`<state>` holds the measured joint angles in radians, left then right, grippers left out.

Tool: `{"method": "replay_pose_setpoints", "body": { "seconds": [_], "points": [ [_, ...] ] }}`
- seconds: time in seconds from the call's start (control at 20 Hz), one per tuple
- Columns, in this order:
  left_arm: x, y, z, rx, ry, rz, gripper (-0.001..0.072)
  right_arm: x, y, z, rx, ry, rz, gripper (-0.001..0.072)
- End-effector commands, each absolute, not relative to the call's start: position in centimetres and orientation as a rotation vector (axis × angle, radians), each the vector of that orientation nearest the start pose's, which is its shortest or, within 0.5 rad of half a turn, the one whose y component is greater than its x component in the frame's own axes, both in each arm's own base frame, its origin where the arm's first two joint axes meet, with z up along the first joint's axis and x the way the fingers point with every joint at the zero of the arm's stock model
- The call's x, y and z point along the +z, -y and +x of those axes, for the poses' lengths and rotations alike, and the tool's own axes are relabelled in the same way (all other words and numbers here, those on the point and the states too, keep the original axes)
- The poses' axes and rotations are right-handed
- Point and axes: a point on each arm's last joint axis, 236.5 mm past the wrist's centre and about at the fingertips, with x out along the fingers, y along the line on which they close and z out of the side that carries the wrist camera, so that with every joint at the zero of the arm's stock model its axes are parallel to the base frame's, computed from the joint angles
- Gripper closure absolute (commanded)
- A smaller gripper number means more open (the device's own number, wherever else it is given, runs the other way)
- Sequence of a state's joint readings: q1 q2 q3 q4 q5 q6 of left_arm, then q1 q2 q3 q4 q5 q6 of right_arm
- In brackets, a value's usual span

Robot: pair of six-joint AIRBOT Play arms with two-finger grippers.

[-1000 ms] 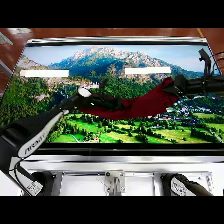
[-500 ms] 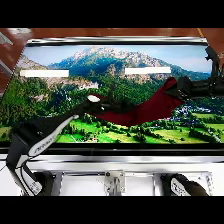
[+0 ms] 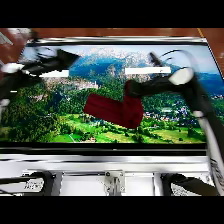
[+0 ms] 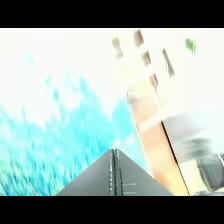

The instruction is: Fold the shirts.

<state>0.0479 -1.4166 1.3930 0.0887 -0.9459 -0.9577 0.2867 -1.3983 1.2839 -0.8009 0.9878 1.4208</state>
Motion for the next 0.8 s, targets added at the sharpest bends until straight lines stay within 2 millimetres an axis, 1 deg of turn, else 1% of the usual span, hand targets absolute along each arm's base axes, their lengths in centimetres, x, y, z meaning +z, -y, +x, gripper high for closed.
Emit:
{"method": "replay_pose_setpoints", "body": {
  "seconds": [0.0,0.05,0.1,0.2,0.25,0.3,0.35,0.4,0.5,0.6,0.65,0.7,0.75],
  "points": [
    [31.2,9.6,45.6,-0.762,-0.321,-0.724,0.0668,1.6,-34.6,41.1,0.673,-1.11,0.567,0.0644],
    [32.5,8.8,44.2,-0.766,-0.296,-0.698,0.0668,0.1,-36.3,41.0,0.664,-1.131,0.629,0.0644],
    [33.6,8.4,43.0,-0.771,-0.277,-0.675,0.0668,-1.2,-38.0,40.9,0.658,-1.146,0.692,0.0645],
    [35.2,8.5,40.8,-0.795,-0.257,-0.632,0.0668,-2.9,-40.4,40.9,0.637,-1.154,0.802,0.0644],
    [35.6,9.0,39.9,-0.816,-0.257,-0.615,0.0668,-3.3,-41.2,41.1,0.614,-1.152,0.86,0.0623],
    [35.9,9.5,39.1,-0.835,-0.26,-0.604,0.0668,-3.4,-41.8,41.5,0.595,-1.14,0.915,0.0457],
    [35.8,10.0,38.6,-0.851,-0.267,-0.598,0.0668,-3.1,-42.2,41.8,0.594,-1.124,0.952,0.0177],
    [35.6,10.5,38.4,-0.863,-0.279,-0.592,0.0668,-2.3,-42.3,42.3,0.609,-1.095,0.971,0.0082],
    [34.4,11.3,38.4,-0.871,-0.313,-0.587,0.0668,-0.5,-41.9,42.8,0.661,-1.056,0.975,0.0083],
    [33.0,11.7,38.5,-0.869,-0.349,-0.591,0.0668,0.9,-40.6,42.5,0.733,-1.064,0.912,0.0084],
    [32.3,11.7,38.6,-0.862,-0.366,-0.596,0.0668,1.3,-39.4,41.8,0.774,-1.098,0.862,0.0083],
    [31.6,11.5,38.7,-0.852,-0.381,-0.6,0.0668,1.3,-37.8,41.0,0.792,-1.147,0.803,0.0083],
    [30.8,11.4,38.8,-0.843,-0.398,-0.601,0.0668,0.8,-35.3,40.3,0.781,-1.214,0.728,0.0083]
  ]
}}
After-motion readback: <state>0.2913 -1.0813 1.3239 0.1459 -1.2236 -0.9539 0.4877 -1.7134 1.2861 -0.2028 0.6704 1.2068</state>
